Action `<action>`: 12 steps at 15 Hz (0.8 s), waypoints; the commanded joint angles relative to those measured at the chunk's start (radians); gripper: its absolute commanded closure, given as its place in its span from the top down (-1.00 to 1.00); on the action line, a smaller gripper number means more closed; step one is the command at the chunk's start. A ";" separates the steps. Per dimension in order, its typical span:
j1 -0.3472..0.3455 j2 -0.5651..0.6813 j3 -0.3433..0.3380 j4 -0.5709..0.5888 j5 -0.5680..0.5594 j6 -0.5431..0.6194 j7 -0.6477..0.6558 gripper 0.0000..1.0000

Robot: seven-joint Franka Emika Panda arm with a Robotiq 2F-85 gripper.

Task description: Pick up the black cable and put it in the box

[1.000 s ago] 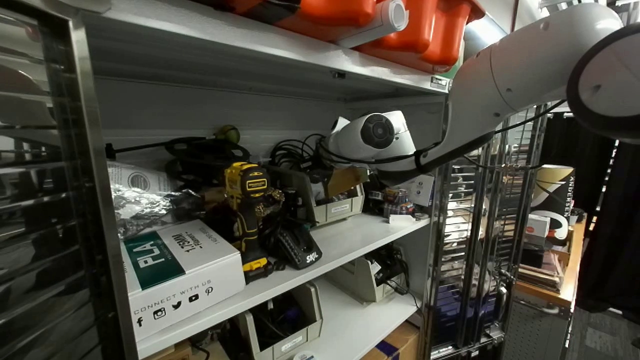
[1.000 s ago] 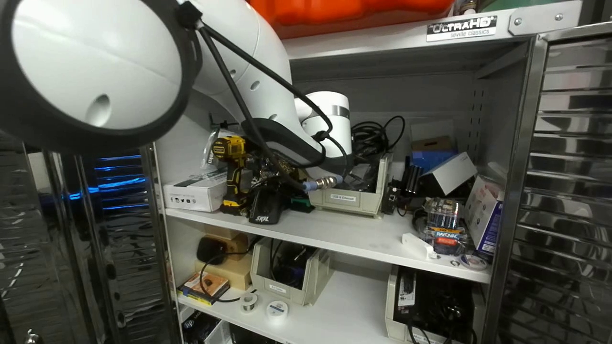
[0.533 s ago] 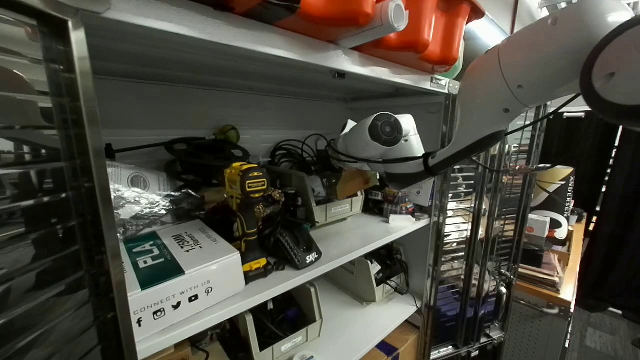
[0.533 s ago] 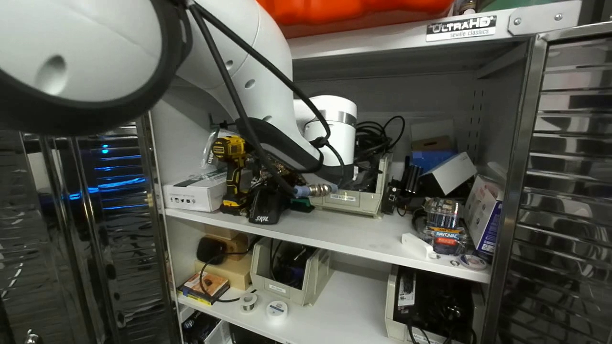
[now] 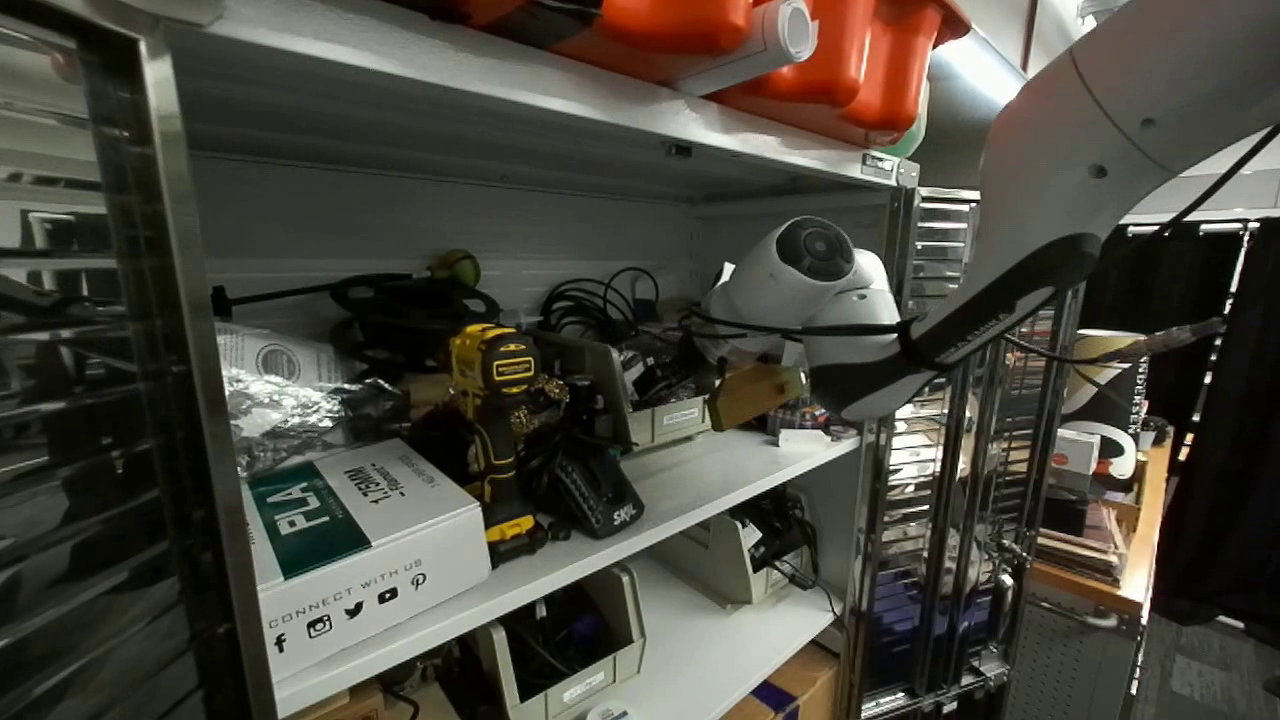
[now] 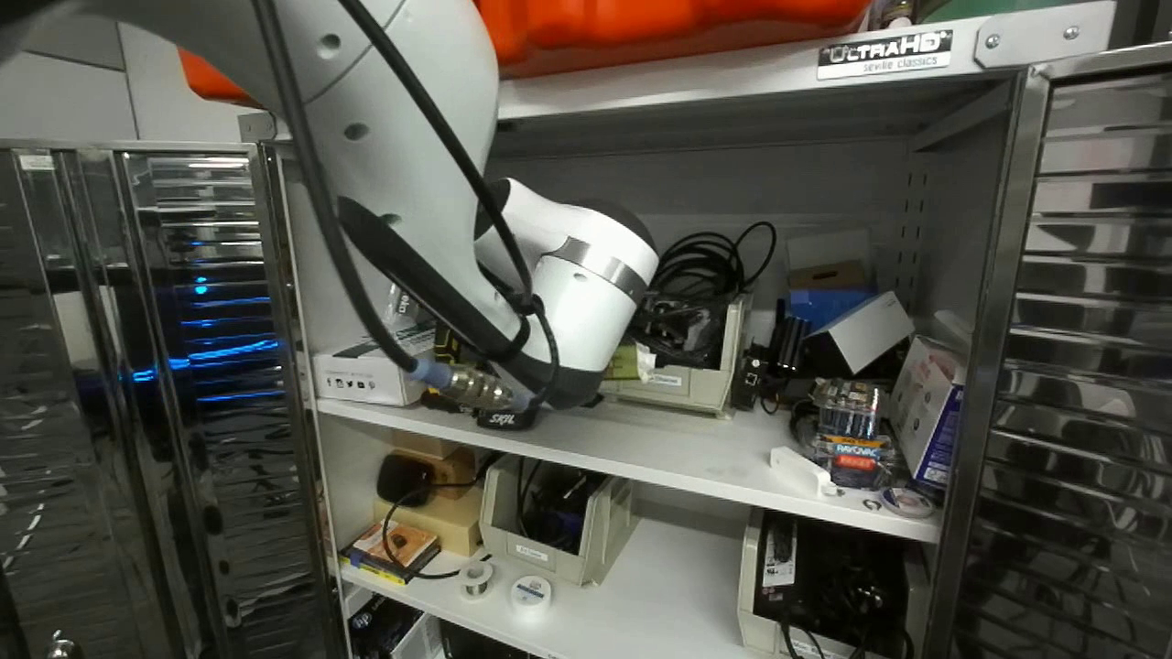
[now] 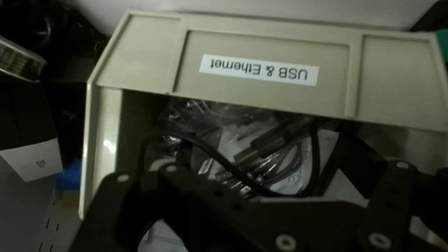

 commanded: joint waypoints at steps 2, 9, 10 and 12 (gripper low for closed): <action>-0.004 -0.187 0.009 -0.250 0.272 0.000 -0.264 1.00; -0.037 -0.333 0.081 -0.388 0.671 -0.101 -0.566 1.00; -0.037 -0.349 0.085 -0.391 0.708 -0.125 -0.594 1.00; -0.030 -0.376 0.066 -0.381 0.698 -0.142 -0.584 1.00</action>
